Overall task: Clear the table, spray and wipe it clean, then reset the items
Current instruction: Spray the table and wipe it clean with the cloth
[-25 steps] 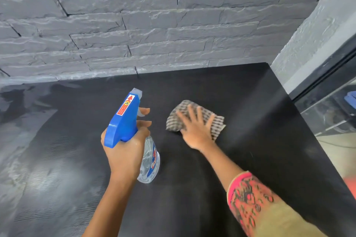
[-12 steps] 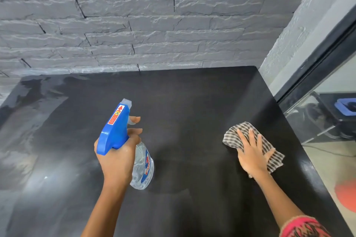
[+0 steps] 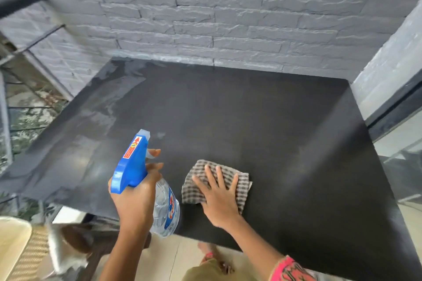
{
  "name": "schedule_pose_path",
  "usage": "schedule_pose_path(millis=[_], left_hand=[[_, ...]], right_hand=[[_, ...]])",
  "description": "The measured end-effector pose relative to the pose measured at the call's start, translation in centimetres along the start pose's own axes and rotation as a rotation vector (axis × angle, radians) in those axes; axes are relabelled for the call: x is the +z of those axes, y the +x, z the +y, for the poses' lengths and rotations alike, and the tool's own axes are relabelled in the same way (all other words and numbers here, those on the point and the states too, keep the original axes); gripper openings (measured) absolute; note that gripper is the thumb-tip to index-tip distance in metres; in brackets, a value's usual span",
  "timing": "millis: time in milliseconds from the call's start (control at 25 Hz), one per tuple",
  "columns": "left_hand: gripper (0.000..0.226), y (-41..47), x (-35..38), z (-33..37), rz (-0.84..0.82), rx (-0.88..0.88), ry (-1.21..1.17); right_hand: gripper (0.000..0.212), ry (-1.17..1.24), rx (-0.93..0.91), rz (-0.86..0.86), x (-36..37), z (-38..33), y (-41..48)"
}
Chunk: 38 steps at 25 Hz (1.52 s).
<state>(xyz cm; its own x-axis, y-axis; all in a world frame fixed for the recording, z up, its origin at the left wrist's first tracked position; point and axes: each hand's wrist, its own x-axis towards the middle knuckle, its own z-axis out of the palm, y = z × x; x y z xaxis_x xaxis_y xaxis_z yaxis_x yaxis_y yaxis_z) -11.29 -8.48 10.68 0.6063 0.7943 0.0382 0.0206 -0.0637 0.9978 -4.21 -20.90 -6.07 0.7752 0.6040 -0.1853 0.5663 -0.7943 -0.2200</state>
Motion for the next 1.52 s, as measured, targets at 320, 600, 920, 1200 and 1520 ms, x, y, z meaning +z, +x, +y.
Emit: schedule_pose_path(millis=[320,600,920,1200,1520], left_hand=[[0.054,-1.5,-8.1,-0.4,0.228,-0.078,-0.061],[0.037,0.1,-16.9,-1.4,0.398,-0.221,-0.114],[0.027,4.2,-29.8,-2.7,0.506,-0.182,-0.087],[0.039,5.7,-40.1,-4.6,0.610,-0.117,-0.023],[0.041,8.8,-47.8,-9.7,0.761,-0.095,0.079]], right_hand=[[0.070,0.041,0.293,-0.066,2.2,-3.3,-6.3],[0.066,0.115,0.257,-0.068,2.2,-16.8,1.7],[0.059,0.392,-0.050,-0.155,5.0,-32.0,4.3],[0.032,1.272,0.261,-0.407,5.0,-40.5,4.5],[0.034,1.157,0.275,-0.700,9.4,-49.6,9.0]])
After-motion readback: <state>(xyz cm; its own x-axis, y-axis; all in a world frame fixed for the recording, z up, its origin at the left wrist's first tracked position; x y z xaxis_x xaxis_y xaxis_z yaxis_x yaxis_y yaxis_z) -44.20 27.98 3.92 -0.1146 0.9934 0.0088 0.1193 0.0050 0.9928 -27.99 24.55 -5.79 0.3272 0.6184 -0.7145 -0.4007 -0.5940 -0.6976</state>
